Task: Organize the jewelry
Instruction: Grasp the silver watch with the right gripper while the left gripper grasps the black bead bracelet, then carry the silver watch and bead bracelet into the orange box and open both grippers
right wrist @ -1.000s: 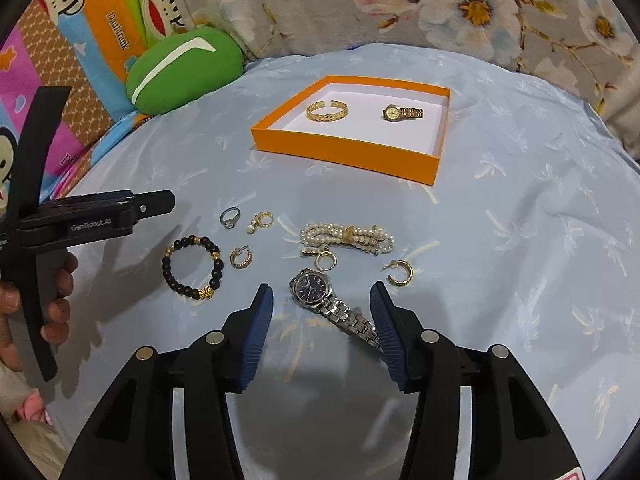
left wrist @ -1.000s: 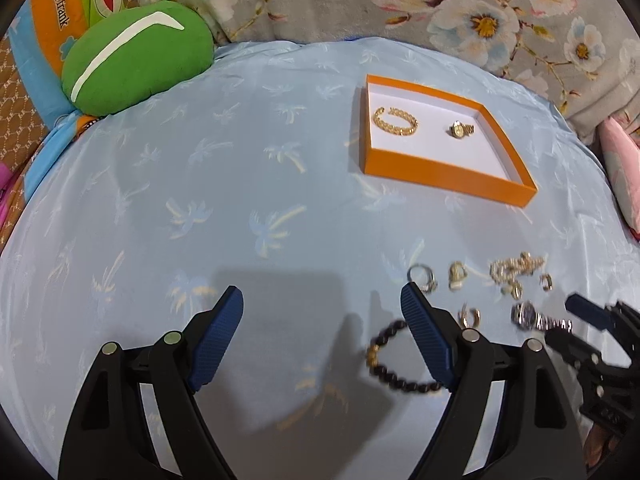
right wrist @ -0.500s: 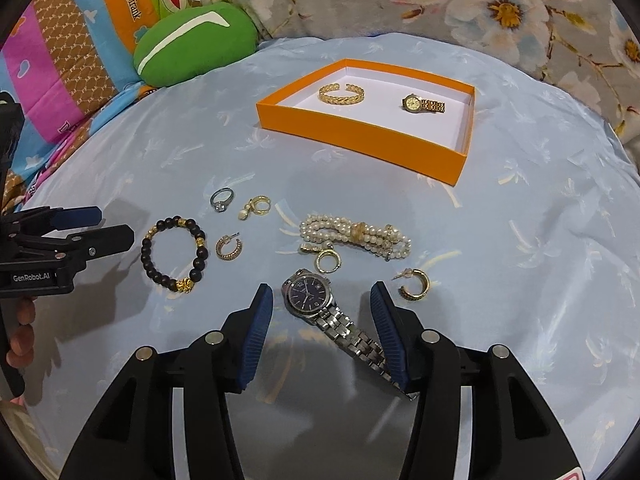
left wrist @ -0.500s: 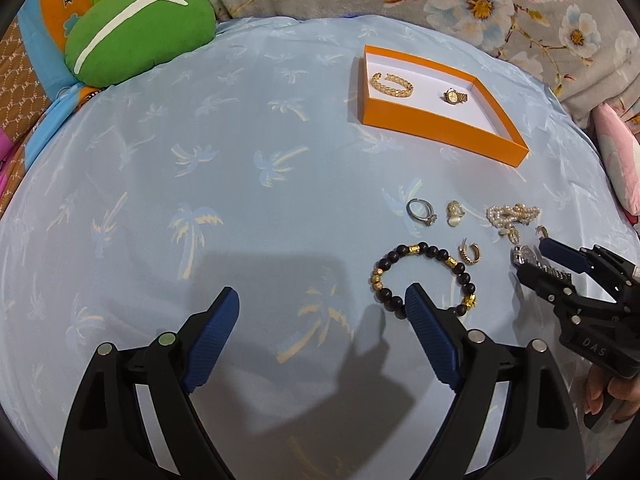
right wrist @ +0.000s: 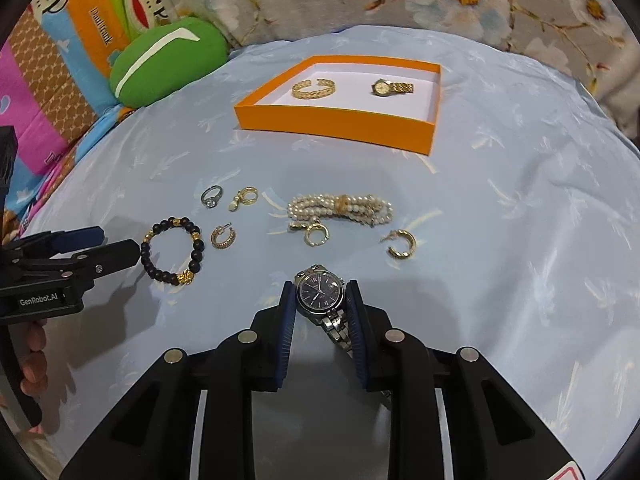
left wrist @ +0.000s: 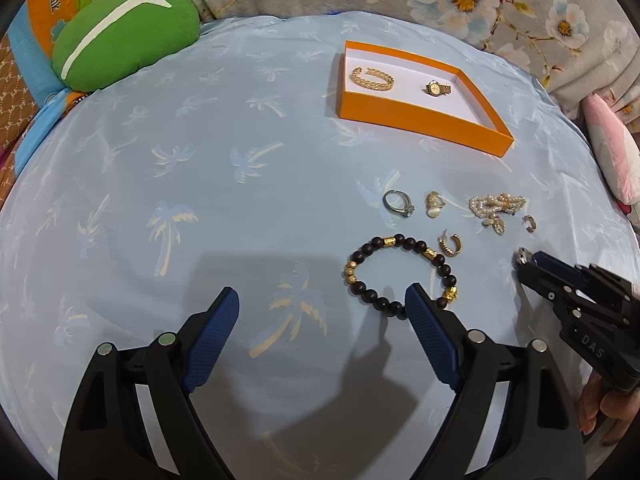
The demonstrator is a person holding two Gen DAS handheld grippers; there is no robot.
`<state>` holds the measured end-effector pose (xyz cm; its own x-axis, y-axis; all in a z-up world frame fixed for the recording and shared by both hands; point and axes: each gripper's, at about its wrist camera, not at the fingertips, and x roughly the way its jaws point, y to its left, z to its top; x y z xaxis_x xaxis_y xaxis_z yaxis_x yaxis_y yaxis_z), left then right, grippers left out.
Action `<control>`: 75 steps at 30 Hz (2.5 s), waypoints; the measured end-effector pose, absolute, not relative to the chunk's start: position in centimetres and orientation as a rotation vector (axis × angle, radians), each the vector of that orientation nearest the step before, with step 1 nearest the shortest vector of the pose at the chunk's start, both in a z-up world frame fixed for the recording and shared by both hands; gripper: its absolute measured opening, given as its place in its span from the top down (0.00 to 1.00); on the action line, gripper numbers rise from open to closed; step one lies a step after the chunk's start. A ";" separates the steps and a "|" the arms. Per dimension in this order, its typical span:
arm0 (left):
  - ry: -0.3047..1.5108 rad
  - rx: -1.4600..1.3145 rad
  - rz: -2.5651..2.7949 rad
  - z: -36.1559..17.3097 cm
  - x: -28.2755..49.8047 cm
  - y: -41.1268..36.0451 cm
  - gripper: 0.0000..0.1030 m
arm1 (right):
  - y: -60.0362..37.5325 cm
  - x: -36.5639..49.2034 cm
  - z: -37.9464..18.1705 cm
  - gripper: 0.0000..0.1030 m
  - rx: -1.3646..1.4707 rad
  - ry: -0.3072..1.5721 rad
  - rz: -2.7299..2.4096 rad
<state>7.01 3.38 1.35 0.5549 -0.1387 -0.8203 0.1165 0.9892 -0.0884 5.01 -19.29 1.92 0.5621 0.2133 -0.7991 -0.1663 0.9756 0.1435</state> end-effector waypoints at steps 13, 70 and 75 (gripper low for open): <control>0.990 0.026 -0.192 0.5 7.2 0.4 0.17 | -21.6 2.1 2.5 0.77 0.189 0.949 0.118; 0.687 0.020 -0.356 12.3 13.4 -3.0 0.94 | -22.3 10.7 11.3 0.77 0.192 0.721 0.105; 0.655 0.030 -0.358 13.2 17.3 -4.5 0.93 | -22.9 15.1 11.8 0.77 0.201 0.697 0.097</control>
